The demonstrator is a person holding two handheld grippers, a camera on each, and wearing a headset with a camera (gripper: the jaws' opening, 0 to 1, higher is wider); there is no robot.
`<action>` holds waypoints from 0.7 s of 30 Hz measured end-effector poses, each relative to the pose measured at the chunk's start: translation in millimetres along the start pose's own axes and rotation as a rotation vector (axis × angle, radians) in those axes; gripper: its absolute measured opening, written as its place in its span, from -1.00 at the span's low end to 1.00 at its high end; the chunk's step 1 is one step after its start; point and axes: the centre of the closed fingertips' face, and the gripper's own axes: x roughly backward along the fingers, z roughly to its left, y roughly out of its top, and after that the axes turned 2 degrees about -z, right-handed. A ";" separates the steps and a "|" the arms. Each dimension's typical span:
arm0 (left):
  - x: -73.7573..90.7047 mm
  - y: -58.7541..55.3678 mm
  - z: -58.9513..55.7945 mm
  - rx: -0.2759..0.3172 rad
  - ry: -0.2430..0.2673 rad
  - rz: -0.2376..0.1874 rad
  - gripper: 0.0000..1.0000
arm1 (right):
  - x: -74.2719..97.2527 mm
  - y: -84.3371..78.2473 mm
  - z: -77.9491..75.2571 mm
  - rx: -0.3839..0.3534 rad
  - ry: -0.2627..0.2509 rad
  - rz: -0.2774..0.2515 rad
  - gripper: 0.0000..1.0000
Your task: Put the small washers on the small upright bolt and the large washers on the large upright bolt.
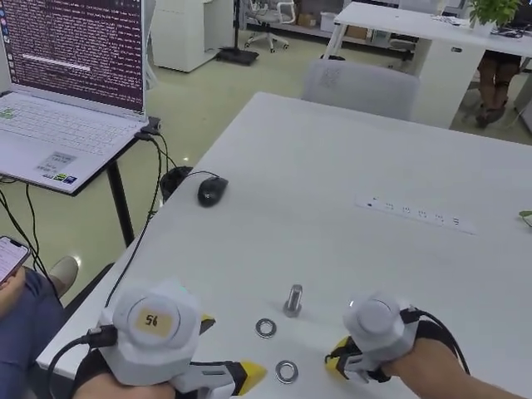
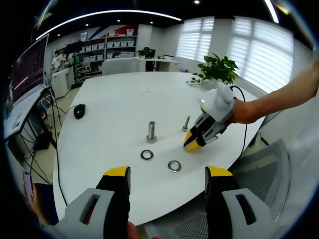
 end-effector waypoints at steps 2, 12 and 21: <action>-0.6 0.2 -0.1 -0.001 -0.002 0.001 0.19 | 1.9 -1.9 -0.5 -0.010 -0.005 -0.003 -0.73; -2.3 2.2 -1.5 -0.003 -0.006 0.000 0.19 | 26.4 -16.2 -16.8 -0.087 -0.073 -0.035 -0.73; -3.7 2.3 -1.9 0.003 -0.008 -0.003 0.19 | 61.1 -29.3 -51.9 -0.149 -0.172 -0.061 -0.73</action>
